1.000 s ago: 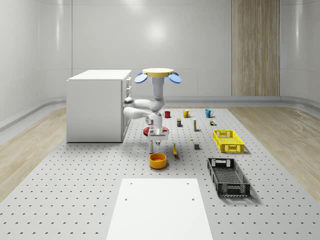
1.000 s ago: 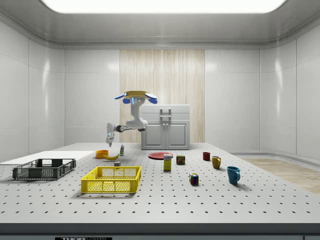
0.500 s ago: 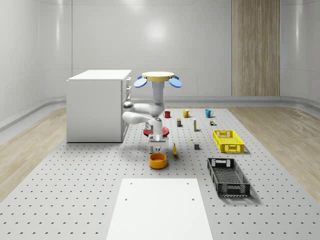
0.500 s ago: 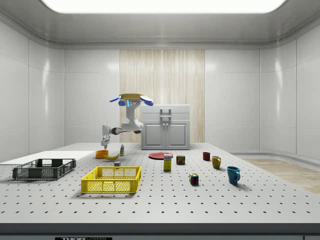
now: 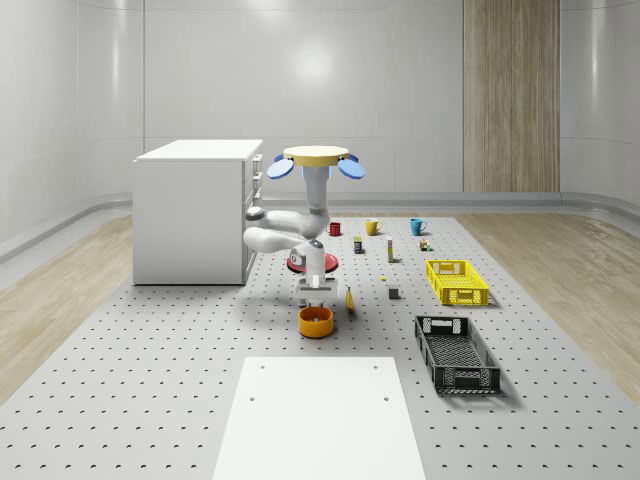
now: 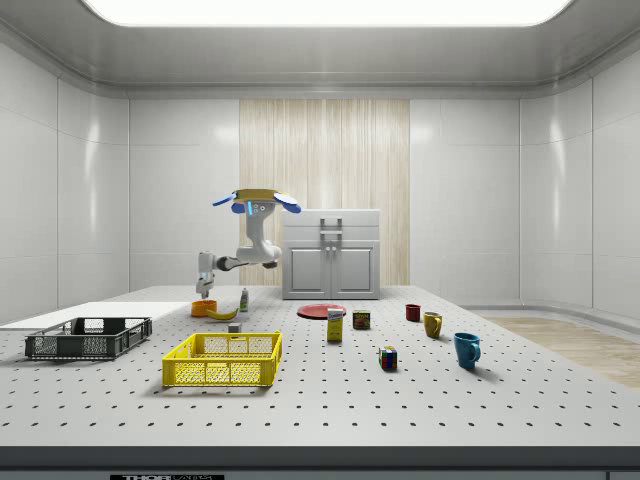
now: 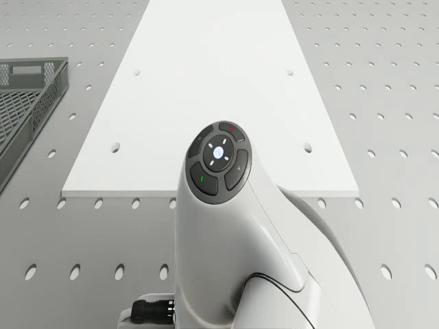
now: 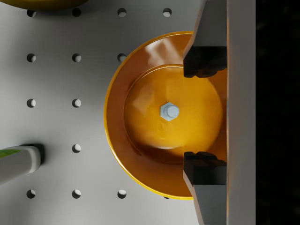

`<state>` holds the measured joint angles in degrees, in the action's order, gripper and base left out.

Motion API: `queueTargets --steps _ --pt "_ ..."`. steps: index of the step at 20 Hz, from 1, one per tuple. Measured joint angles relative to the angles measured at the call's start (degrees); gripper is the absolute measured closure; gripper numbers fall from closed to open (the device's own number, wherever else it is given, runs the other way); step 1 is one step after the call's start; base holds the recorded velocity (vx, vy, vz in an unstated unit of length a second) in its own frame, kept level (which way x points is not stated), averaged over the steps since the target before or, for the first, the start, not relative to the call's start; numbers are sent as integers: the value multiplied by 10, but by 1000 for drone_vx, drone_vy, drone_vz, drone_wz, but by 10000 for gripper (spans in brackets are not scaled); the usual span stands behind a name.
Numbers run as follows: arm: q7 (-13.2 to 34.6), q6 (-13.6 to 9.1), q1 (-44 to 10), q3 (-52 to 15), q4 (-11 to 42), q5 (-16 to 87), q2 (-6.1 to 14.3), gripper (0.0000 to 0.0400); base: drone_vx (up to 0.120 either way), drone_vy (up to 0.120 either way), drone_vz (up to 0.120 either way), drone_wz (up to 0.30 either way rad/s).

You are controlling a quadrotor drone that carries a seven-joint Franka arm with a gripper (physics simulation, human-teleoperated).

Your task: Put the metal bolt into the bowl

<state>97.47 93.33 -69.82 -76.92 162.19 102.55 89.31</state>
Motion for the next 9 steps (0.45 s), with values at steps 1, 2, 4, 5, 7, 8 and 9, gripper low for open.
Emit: queueTargets --steps 1,2,4,5,7,8,9 --pt "0 0 0 0 0 0 0 94 0 0 0 0" --pt "0 0 0 0 0 0 0 73 0 0 0 0" --pt "0 1 0 0 0 0 1 44 0 0 0 0" --pt "0 1 0 0 0 0 1 34 0 0 0 0" --pt "0 1 0 0 0 0 1 21 0 0 0 0" --pt "0 1 0 0 0 0 1 16 0 0 0 0" --pt "0 1 0 0 0 0 1 15 0 0 0 0"
